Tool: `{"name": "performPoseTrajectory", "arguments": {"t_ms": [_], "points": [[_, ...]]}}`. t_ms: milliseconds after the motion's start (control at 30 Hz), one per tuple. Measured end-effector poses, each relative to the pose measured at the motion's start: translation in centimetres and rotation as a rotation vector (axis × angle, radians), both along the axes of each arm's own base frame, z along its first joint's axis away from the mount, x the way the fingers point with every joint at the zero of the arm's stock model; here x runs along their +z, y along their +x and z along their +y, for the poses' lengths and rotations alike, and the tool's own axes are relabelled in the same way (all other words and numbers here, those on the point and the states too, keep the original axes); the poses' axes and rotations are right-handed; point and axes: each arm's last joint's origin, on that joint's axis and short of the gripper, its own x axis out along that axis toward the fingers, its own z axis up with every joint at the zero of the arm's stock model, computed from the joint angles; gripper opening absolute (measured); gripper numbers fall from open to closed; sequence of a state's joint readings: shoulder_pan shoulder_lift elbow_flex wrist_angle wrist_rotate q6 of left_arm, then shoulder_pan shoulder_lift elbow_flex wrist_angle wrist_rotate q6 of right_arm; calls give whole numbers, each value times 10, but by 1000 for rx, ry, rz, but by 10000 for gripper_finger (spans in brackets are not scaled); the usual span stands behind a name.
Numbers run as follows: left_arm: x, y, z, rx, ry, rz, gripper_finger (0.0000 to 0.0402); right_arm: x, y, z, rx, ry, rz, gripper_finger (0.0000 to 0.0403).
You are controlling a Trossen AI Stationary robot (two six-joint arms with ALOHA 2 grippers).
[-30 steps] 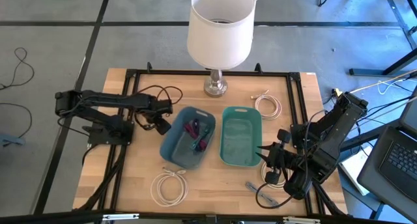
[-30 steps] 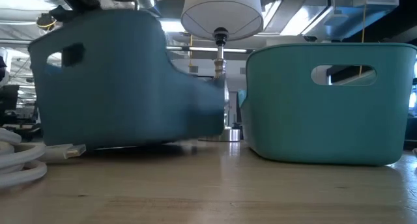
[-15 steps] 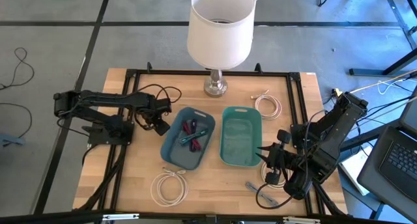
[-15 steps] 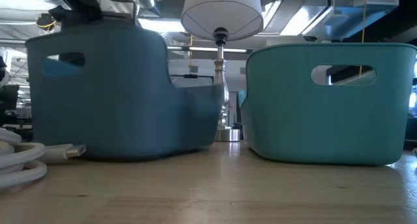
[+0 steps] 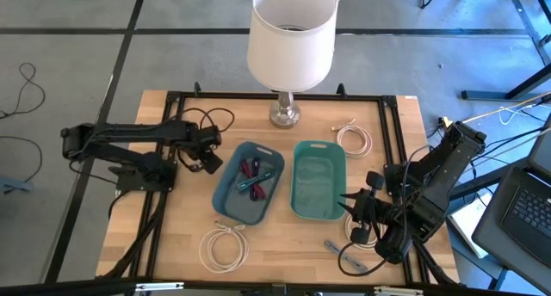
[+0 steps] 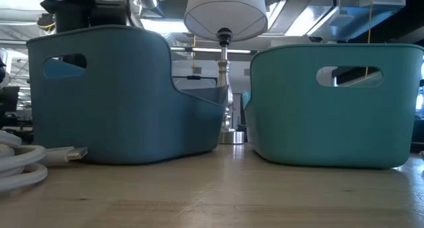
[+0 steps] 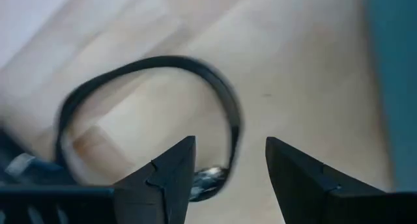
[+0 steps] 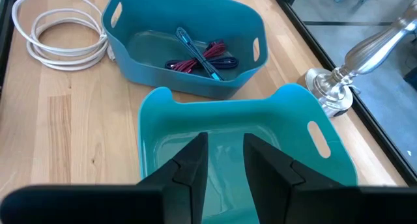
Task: Pick and place items into bin
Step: Put the black charger cable into the green bin
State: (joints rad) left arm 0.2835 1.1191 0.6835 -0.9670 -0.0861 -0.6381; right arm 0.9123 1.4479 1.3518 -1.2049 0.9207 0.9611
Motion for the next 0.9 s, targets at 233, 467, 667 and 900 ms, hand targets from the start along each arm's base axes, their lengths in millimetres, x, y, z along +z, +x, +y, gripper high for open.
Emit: {"name": "performPoseTrajectory", "arguments": {"t_ms": [233, 467, 667, 900], "points": [[-10, -8, 6, 57, -3, 34, 180, 0, 0, 0, 0, -1, -1, 102], [-12, -16, 26, 174, 57, 49, 180, 0, 0, 0, 0, -2, -1, 102], [-15, -17, 45, 240, 71, 16, 180, 0, 0, 0, 2, -4, 0, 102], [-31, -20, 69, 286, 35, 77, 180, 0, 0, 0, 2, -5, 1, 102]]}}
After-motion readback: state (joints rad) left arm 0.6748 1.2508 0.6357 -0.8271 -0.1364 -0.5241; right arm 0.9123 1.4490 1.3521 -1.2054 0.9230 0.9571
